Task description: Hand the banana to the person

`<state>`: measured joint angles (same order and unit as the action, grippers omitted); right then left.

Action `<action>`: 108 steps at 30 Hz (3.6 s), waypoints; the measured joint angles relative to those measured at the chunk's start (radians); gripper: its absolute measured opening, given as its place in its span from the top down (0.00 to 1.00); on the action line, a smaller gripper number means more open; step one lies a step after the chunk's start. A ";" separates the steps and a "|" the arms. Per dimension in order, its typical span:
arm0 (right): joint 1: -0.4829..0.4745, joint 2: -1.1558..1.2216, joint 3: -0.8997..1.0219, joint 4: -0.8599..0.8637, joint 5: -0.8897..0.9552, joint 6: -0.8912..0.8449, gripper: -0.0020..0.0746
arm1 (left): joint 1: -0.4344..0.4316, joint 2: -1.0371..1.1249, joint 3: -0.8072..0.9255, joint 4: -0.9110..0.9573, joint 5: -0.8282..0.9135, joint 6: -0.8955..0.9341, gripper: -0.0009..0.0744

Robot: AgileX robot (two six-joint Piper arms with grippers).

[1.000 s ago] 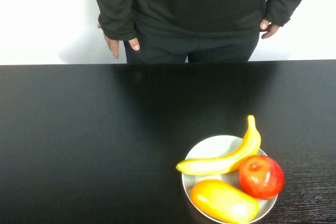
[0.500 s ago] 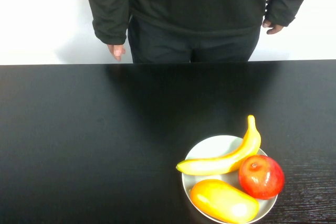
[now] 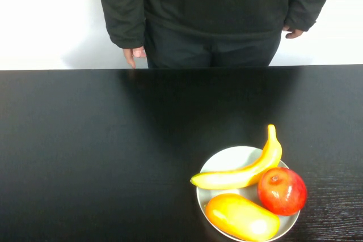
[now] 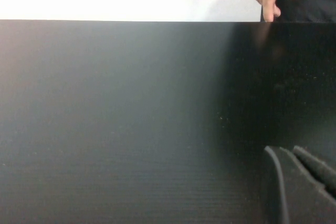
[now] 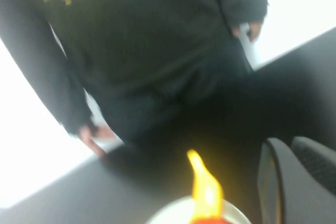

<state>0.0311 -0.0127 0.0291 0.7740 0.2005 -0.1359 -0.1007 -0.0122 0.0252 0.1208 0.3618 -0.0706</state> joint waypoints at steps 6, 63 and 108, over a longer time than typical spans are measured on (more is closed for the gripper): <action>0.000 0.000 0.000 0.109 -0.055 0.000 0.99 | 0.000 0.000 0.000 0.000 0.000 0.000 0.99; 0.565 1.879 -1.216 -0.725 0.555 -0.990 0.44 | 0.000 0.000 0.000 0.000 0.000 0.000 0.99; 0.627 1.501 -1.523 -0.925 1.031 -0.239 0.61 | 0.000 0.000 0.000 0.000 0.000 0.000 0.99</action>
<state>0.6578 1.4882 -1.4935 -0.1514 1.2318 -0.3754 -0.1007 -0.0122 0.0252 0.1208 0.3618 -0.0706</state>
